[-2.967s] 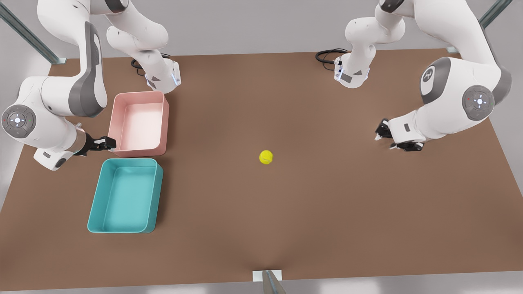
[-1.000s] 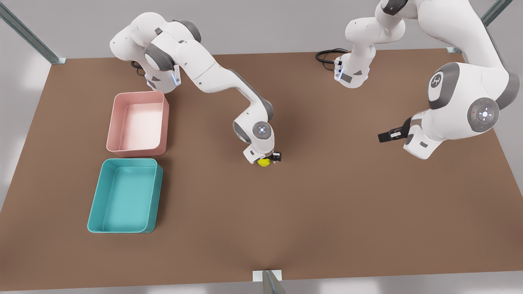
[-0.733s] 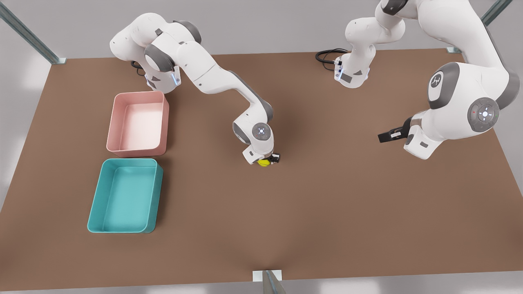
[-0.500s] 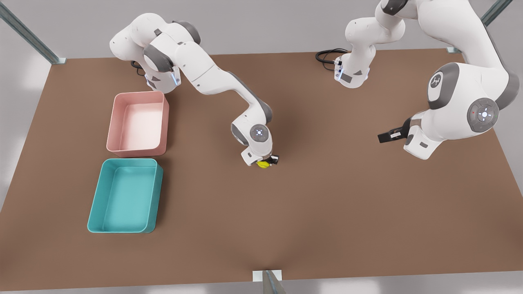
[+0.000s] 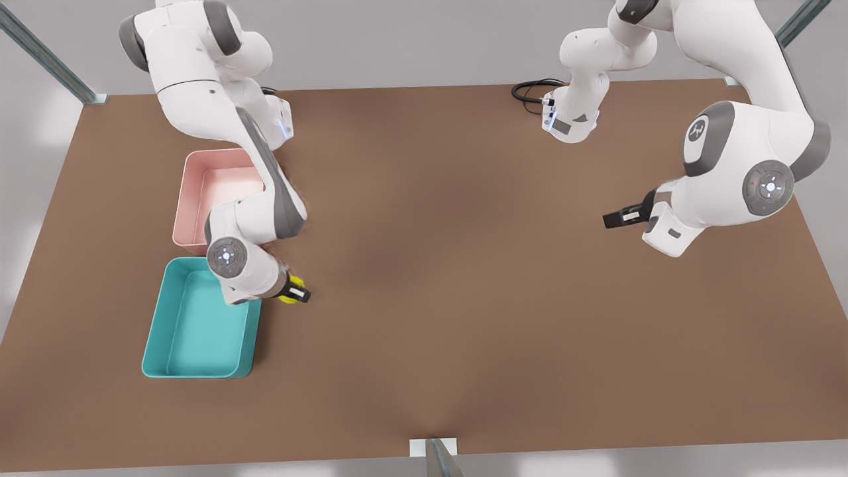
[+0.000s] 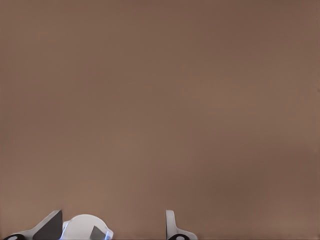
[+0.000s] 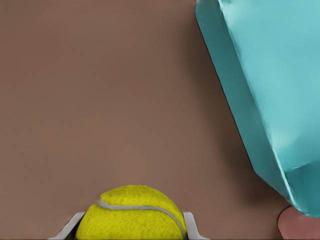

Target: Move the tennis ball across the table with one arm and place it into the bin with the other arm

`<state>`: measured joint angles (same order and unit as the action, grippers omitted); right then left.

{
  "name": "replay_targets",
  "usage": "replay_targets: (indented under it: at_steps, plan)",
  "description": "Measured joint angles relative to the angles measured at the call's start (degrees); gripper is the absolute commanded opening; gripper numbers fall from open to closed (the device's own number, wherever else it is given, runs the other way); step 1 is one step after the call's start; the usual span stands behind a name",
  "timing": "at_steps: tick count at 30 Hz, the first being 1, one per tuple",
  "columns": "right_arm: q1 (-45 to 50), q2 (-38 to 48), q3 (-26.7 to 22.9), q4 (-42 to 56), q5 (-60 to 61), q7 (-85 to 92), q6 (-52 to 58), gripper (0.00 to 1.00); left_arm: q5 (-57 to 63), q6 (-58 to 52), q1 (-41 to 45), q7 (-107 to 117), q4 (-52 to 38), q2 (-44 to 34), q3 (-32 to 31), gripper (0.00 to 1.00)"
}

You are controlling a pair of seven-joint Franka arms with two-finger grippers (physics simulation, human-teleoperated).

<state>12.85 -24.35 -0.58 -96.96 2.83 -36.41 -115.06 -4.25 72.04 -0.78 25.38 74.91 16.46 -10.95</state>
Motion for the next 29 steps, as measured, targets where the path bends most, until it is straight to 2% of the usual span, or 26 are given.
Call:
replay_targets:
  at_steps: [5, 6, 7, 13, 15, 17, 20, 22, 25, 29]
  plan:
    - [-15.68, -1.31, -0.22, -1.84, -6.37, 13.52, 5.47, 0.67, -0.06, -0.31, -0.01, 0.1, 0.0, -0.03, -0.01, 1.0]
    - [-17.35, -1.57, -0.23, -2.33, -7.18, 16.05, 6.05, 0.72, -0.07, -0.36, 0.0, 0.12, 0.0, -0.04, 0.0, 1.0]
    - [-18.29, -1.94, -0.2, -2.7, -7.84, 18.4, 6.56, 1.0, -0.07, -0.4, 0.01, 0.14, 0.0, -0.03, -0.01, 1.0]
    - [-19.56, -3.6, 0.03, -2.29, -8.79, 29.98, 8.18, 1.0, -0.05, -0.78, 0.05, 0.21, 0.0, 0.04, -0.01, 1.0]
    - [-17.26, -3.89, 0.47, 5.94, -7.38, 32.1, 10.92, 1.0, -0.09, -1.47, -0.01, 0.22, -0.07, 0.5, 0.01, 1.0]
    - [-13.59, -7.19, 0.63, 21.84, -6.07, 33.14, 16.61, 1.0, -0.2, -1.98, -0.1, 0.25, -0.2, 0.69, -0.21, 1.0]
    - [-9.86, -5.13, 0.54, 31.47, -5.34, 34.49, 24.14, 1.0, -1.1, -2.53, -0.27, 0.26, -0.19, 1.2, -0.66, 1.0]
    - [-9.19, 3.17, 0.55, 29.79, -5.18, 35.26, 28.49, 1.0, -1.53, -3.06, -1.11, 0.26, -0.14, 1.39, -0.62, 1.0]
    - [-9.12, 16.47, 0.49, 19.29, -4.77, 35.62, 32.76, 1.0, -1.93, -4.17, -1.23, 0.25, -0.09, 1.78, -0.68, 1.0]
    - [-9.19, 20.26, 0.5, 15.52, -4.43, 35.82, 35.72, 1.0, -2.16, -5.03, -1.23, 0.26, -0.09, 1.97, -0.71, 1.0]
